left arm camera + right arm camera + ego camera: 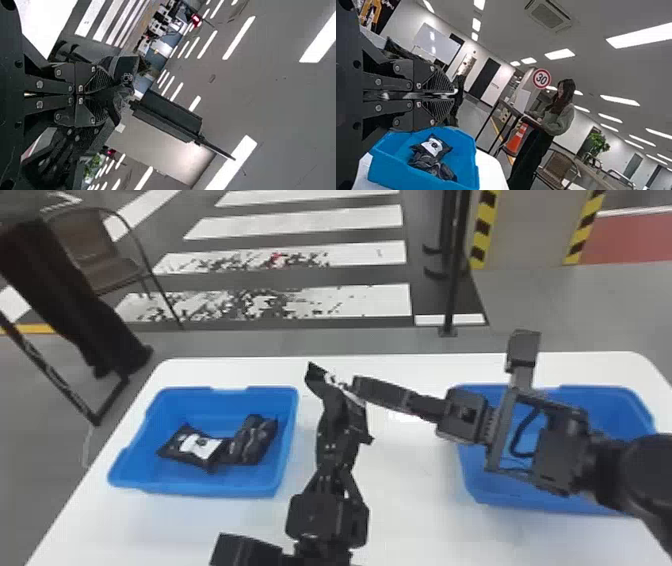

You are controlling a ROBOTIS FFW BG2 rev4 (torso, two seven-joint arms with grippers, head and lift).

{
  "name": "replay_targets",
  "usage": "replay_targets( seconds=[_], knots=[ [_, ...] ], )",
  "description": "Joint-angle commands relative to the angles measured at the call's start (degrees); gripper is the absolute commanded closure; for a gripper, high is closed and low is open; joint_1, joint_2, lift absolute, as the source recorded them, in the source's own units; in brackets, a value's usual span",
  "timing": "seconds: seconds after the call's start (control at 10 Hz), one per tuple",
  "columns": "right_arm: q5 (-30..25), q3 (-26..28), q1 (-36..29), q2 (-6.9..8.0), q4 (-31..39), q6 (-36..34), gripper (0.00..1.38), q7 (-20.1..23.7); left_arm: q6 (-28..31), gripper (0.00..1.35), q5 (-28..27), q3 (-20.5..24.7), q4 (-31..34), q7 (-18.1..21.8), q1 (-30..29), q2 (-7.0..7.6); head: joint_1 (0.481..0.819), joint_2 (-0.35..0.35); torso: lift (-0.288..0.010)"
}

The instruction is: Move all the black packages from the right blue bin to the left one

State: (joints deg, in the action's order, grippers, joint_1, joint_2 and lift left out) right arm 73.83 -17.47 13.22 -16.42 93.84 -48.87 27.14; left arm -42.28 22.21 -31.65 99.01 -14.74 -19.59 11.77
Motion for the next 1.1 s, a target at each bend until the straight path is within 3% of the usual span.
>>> replay_targets(
  seconds=[0.0, 0.1, 0.2, 0.3, 0.4, 0.5, 0.6, 0.7, 0.8, 0.9, 1.0],
  knots=[
    [-0.25, 0.22, -0.42, -0.19, -0.26, 1.62, 0.97, 0.55, 1.22, 1.21, -4.39, 6.85, -1.77, 0.06, -0.66, -1.58, 0.695, 0.183, -0.154],
    [-0.59, 1.02, -0.98, -0.19, -0.4, 2.47, 0.49, 1.08, 1.78, 1.21, -7.47, 11.54, -4.16, 0.06, -0.52, -2.54, 0.695, 0.194, -0.154],
    [-0.71, 2.51, -1.96, -0.19, -0.26, 2.61, 0.08, 1.43, 3.47, 1.21, -14.33, 19.31, -6.97, 0.06, 0.47, -4.04, 0.695, 0.219, -0.154],
    [-2.31, 4.33, -3.09, -0.19, 0.17, 2.61, 0.06, 1.52, 6.56, 1.21, -19.47, 27.3, -10.63, 0.06, 2.01, -5.18, 0.695, 0.246, -0.154],
    [-9.05, 7.53, -4.49, -0.19, 2.7, 2.61, 0.15, 1.52, 9.65, 1.21, -24.61, 34.96, -14.15, -0.03, 3.7, -6.06, 0.695, 0.282, -0.154],
    [-15.56, 10.28, -5.62, -0.19, 4.53, 2.61, 0.19, 1.52, 12.75, 1.21, -27.7, 40.33, -17.1, -0.03, 5.39, -6.23, 0.695, 0.318, -0.154],
    [-20.36, 12.45, -6.46, -0.28, 5.65, 2.61, 0.19, 1.52, 14.43, 1.2, -25.87, 41.7, -17.8, -0.03, 5.81, -6.06, 0.695, 0.35, -0.154],
    [-24.13, 14.5, -7.59, -0.45, 7.06, 2.61, 0.19, 1.52, 12.89, 0.73, -16.73, 38.73, -17.8, -0.03, 5.39, -5.71, 0.695, 0.35, -0.154],
    [-31.21, 18.05, -9.13, -0.45, 10.71, 1.91, 0.19, 1.43, 8.11, 0.17, -14.1, 37.02, -17.66, -0.03, 4.97, -5.71, 0.695, 0.35, -0.154],
    [-38.76, 21.59, -10.82, -0.45, 15.64, 0.36, 0.2, 0.64, 3.61, 0.07, -13.3, 34.73, -17.24, -0.03, 4.97, -5.62, 0.695, 0.335, -0.154],
    [-46.18, 24.79, -13.35, -0.28, 21.68, -2.73, 0.2, -1.56, 3.04, 0.15, -13.3, 33.02, -14.57, -0.03, 4.12, -5.53, 0.695, 0.283, -0.154]
  ],
)
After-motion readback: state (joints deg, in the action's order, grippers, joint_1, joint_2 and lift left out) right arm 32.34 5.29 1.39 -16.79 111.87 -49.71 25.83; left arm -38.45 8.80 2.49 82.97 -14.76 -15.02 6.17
